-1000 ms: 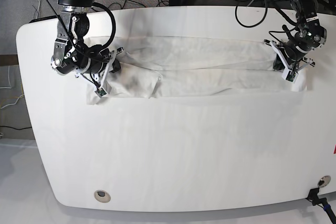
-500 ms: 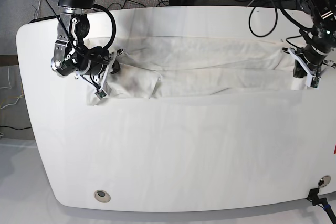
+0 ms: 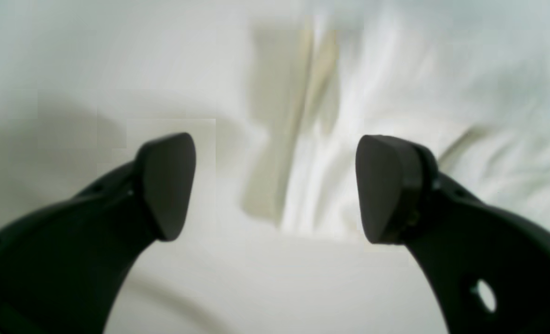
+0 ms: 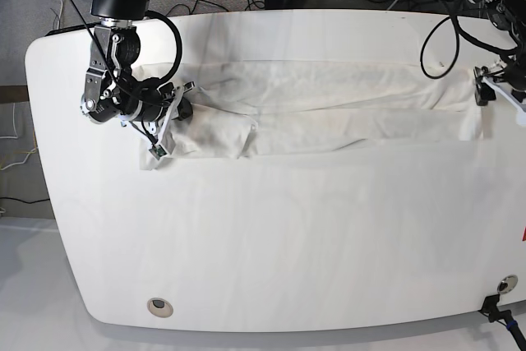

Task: Fold the T-shirt properly
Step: 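Pull the strip ends taut and smooth the strip with both grippers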

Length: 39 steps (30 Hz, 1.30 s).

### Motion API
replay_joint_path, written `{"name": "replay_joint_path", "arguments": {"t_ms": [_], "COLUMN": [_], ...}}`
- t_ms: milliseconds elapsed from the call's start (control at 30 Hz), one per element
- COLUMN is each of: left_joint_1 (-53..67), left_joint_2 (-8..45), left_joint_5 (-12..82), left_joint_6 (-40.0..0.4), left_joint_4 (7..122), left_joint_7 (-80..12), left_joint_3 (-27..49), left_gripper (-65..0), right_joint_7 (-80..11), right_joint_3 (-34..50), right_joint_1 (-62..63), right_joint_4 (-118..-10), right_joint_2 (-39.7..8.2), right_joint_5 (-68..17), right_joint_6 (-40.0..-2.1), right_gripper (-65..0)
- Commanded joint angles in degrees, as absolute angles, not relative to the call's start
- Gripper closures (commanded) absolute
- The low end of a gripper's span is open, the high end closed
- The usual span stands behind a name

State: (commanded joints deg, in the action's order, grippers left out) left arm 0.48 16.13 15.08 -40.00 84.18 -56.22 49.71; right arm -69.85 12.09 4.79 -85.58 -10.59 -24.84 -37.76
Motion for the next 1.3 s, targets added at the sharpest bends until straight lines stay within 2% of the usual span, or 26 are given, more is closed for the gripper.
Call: {"name": "replay_joint_path", "arguments": {"t_ms": [367,600,900,967,1167,1300], "left_joint_1": [-1.10,-1.10,-1.10,-1.10,-1.10,-1.19], "left_joint_2": [16.04,15.16,14.64,14.64,14.55,14.55], "left_joint_5": [15.08,15.08,15.08,15.08,15.08,15.16], "left_joint_6": [-40.00,-40.00,-40.00,-40.00,-40.00,-40.00], "left_joint_4": [76.97,76.53,76.70,76.70,76.88,76.97], "left_joint_7": [-56.22,-56.13,-56.13,-56.13,-55.87,-54.90], "left_joint_3": [49.19,44.18,43.47,43.47,40.84,40.31], "left_gripper": [-51.1,-51.0,-50.7,-47.5,-22.0,-15.1], "right_joint_7": [-69.85,-69.85,-69.85,-69.85,-69.85,-69.85], "right_joint_3": [12.09,12.09,12.09,12.09,12.09,12.09], "right_joint_1": [4.88,4.88,4.88,4.88,4.88,4.88], "right_joint_4": [-85.58,-85.58,-85.58,-85.58,-85.58,-85.58], "right_joint_2": [-10.68,-10.59,-10.59,-10.59,-10.59,-10.59], "right_joint_5": [-24.84,-24.84,-24.84,-24.84,-24.84,-24.84], "right_joint_6": [-37.76,-37.76,-37.76,-37.76,-37.76,-37.76], "right_gripper": [0.0,0.0,0.0,0.0,0.0,0.0]}}
